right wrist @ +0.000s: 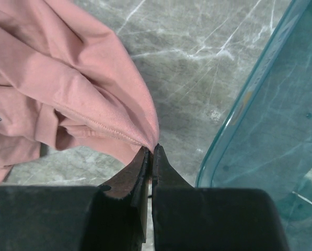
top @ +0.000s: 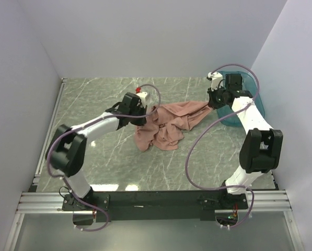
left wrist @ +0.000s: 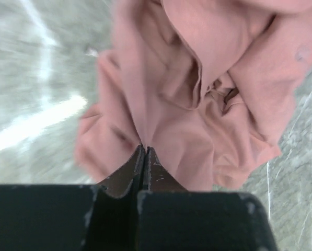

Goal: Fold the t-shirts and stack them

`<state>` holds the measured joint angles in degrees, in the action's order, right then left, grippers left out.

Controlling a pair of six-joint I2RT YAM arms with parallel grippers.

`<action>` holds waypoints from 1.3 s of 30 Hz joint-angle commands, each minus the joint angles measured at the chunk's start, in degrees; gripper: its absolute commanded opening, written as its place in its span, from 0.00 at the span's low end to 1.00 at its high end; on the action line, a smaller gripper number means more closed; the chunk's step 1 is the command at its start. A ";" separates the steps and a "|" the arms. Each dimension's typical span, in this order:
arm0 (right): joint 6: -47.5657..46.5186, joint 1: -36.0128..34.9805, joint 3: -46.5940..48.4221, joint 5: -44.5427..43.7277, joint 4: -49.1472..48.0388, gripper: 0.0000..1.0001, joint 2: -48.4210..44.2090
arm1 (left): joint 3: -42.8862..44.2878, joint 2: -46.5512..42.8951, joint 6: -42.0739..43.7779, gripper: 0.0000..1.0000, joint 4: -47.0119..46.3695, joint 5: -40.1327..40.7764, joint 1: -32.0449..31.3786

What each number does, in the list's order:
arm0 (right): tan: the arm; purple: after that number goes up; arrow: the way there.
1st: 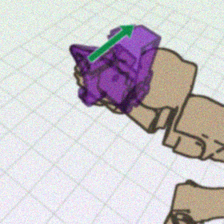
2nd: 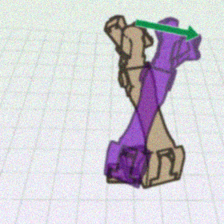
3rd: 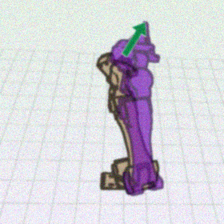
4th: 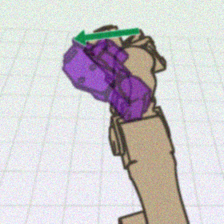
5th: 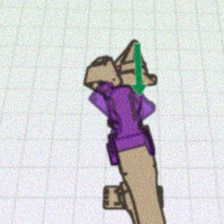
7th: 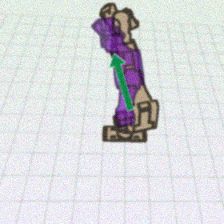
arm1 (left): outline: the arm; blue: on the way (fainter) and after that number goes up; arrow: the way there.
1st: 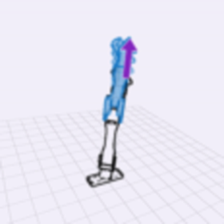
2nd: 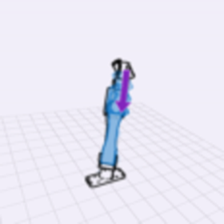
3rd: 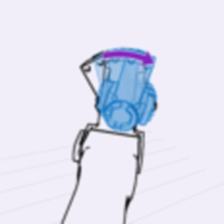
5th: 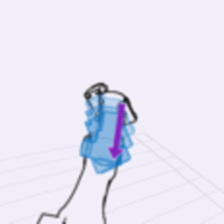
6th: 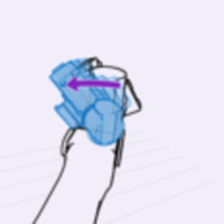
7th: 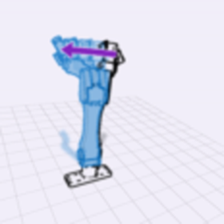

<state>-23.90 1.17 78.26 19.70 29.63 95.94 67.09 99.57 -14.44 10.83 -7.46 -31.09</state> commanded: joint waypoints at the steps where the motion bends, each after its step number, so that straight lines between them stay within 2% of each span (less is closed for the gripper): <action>1: -1.50 0.32 1.89 1.48 1.04 0.00 -5.50 | -0.73 -11.31 1.43 0.00 -1.51 7.28 -0.11; 4: -1.76 0.41 3.21 3.14 2.54 0.00 -7.96 | -3.27 -21.39 1.34 0.00 -2.91 12.64 0.07; 13: -3.60 0.41 11.82 7.71 10.08 0.00 -16.30 | -5.30 -38.37 3.27 0.00 -1.52 18.62 0.07; 19: -4.58 0.41 20.86 9.03 13.35 0.00 -22.46 | -3.02 -48.39 5.03 0.00 -0.90 20.12 0.07; 27: -2.39 0.33 26.94 11.14 10.37 0.00 -32.21 | -0.38 -62.55 7.05 0.01 -7.48 18.19 0.07; 39: 1.22 0.41 42.58 9.56 7.99 0.00 -38.11 | 15.26 -64.15 8.90 0.01 -5.73 8.35 0.07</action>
<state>-24.86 1.17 117.23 30.04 40.99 59.00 79.18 34.72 -6.61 6.70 5.08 -31.09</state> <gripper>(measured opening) 0.028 0.013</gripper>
